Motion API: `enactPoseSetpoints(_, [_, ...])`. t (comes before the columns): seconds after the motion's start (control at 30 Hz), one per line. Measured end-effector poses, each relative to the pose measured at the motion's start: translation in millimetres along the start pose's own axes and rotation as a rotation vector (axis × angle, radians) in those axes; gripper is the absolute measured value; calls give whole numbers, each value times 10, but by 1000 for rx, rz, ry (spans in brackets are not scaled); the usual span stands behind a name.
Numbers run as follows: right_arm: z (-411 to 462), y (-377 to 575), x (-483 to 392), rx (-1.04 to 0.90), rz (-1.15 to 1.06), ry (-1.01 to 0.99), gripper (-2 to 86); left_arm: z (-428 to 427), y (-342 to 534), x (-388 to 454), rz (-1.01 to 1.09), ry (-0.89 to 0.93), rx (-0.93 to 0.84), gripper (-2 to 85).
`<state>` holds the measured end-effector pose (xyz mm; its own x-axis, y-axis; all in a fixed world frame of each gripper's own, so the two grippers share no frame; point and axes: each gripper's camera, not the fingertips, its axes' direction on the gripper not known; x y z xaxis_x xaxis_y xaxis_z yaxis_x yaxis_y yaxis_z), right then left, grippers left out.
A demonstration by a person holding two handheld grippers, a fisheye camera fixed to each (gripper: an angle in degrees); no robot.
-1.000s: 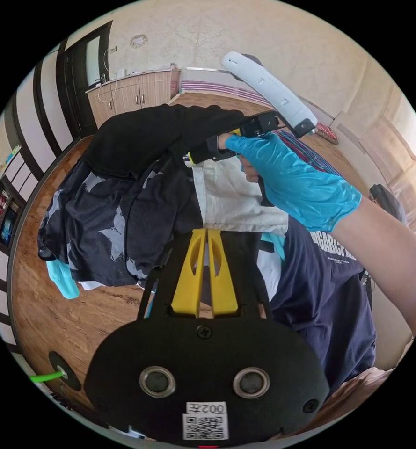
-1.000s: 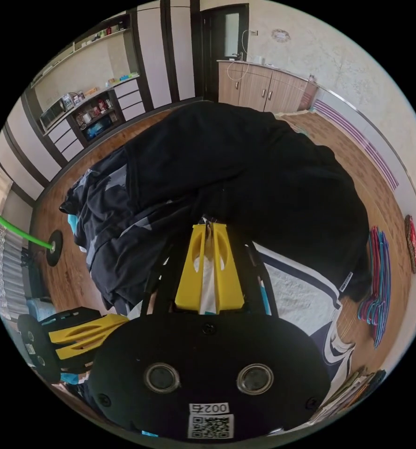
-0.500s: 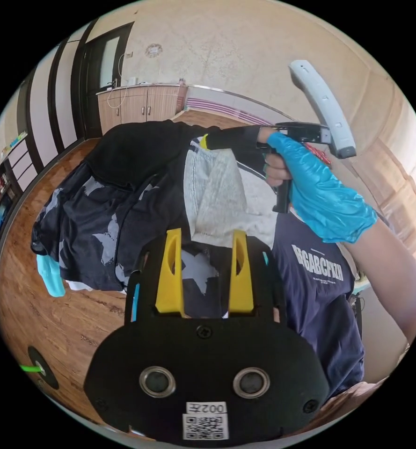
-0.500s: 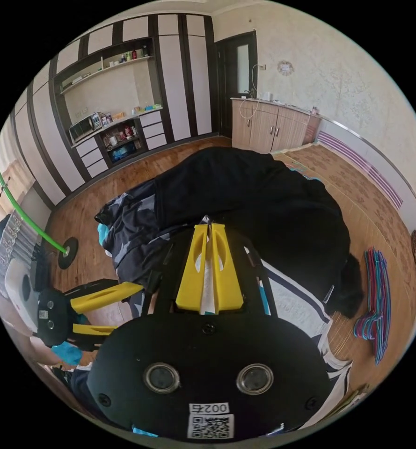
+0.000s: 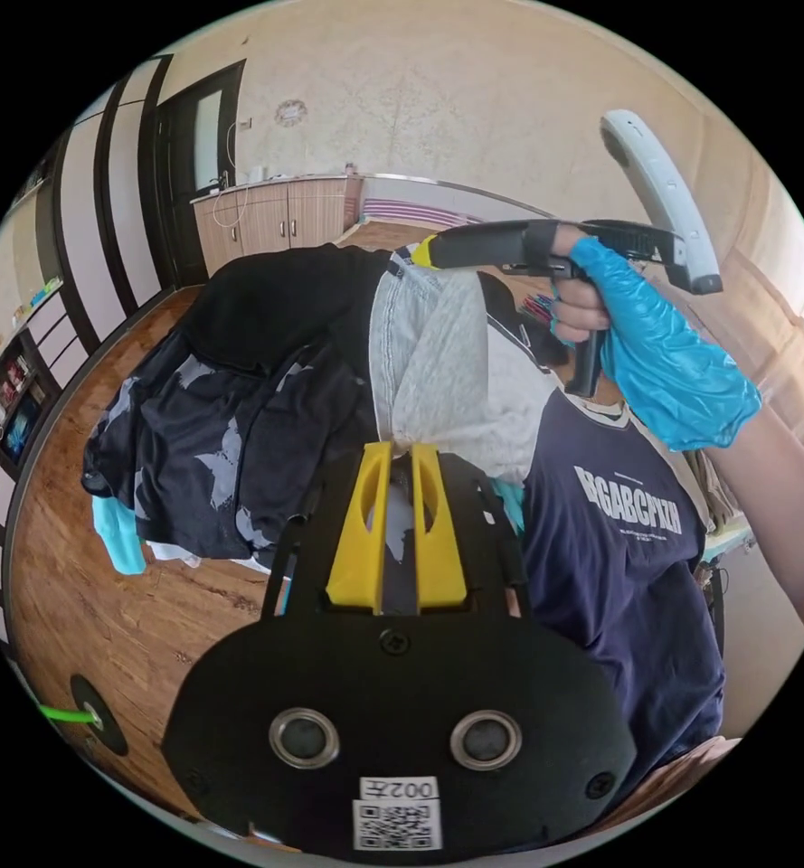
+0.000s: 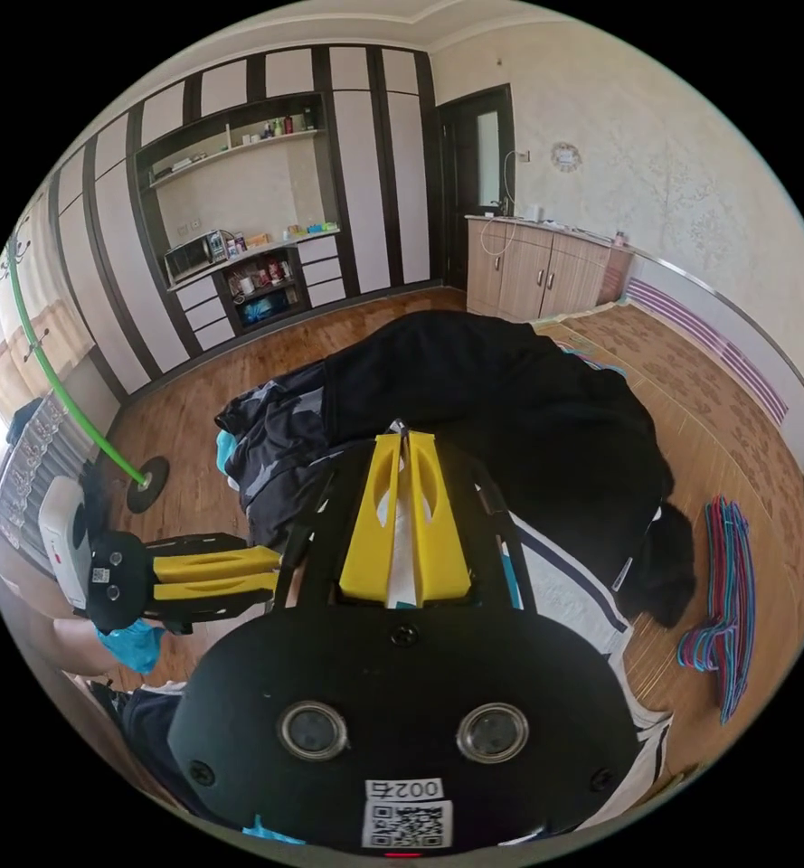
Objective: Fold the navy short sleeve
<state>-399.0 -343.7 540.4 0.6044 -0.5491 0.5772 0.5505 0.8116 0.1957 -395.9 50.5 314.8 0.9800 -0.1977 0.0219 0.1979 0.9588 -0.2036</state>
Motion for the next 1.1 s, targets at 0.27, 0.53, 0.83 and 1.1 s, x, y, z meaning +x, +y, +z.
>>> enactPoseSetpoints(0.27, [181,-61,72,-77,12,9,79,-62,127,-36,23,-10,-9,10])
enactPoseSetpoints(0.53, [578,-14,91,-189,45,15,95,161,-27,57,92,18,-33,24])
enactPoseSetpoints(0.83, [912,-48,49,-287,57,97,102,96,63,54,105,59,-64,-9])
enactPoseSetpoints(1.1, [633,72,-27,-271,76,162,58,18,21,152,126,60,-69,-10])
